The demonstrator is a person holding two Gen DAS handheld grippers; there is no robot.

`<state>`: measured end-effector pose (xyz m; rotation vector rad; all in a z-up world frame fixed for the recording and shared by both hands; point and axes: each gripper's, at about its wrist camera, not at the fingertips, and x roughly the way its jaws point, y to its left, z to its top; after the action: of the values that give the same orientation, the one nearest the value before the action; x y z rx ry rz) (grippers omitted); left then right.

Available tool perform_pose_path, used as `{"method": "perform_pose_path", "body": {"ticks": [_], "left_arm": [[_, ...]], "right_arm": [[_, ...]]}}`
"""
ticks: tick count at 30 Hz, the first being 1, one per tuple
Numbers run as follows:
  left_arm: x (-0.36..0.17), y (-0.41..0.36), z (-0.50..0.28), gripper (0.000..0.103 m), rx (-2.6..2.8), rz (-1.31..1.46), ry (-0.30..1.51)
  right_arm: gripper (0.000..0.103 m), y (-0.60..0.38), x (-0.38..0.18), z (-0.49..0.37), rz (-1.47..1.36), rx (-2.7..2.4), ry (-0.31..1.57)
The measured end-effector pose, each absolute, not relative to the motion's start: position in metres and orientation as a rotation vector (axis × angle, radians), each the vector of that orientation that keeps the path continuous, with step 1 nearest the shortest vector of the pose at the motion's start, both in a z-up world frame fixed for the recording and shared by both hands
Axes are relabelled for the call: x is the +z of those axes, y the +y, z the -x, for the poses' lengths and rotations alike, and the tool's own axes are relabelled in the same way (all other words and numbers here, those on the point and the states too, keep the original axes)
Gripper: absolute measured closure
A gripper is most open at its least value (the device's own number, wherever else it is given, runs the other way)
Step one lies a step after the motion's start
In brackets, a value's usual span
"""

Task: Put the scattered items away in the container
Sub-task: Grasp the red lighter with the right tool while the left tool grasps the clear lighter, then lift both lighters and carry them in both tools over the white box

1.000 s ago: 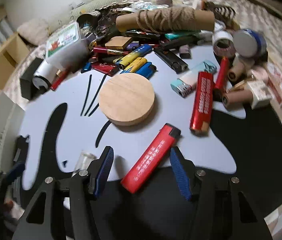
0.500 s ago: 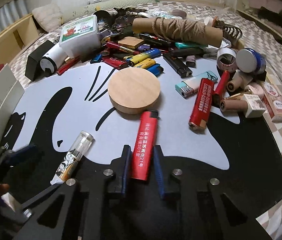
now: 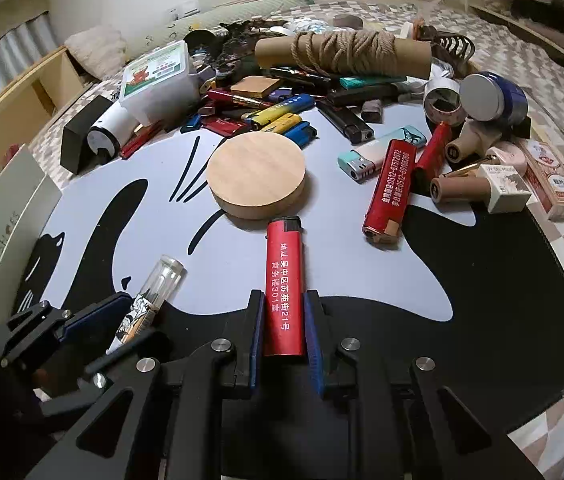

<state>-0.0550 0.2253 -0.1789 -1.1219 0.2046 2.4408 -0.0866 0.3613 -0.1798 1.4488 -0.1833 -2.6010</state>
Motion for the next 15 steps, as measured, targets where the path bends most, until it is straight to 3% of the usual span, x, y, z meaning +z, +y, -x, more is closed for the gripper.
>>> {"method": "perform_pose_path", "body": {"ticks": [15], "left_arm": [[-0.175, 0.208, 0.061, 0.084, 2.409, 1.196, 0.073]], "right_arm": [[0.083, 0.356, -0.179, 0.080, -1.444, -2.613, -0.066]]}}
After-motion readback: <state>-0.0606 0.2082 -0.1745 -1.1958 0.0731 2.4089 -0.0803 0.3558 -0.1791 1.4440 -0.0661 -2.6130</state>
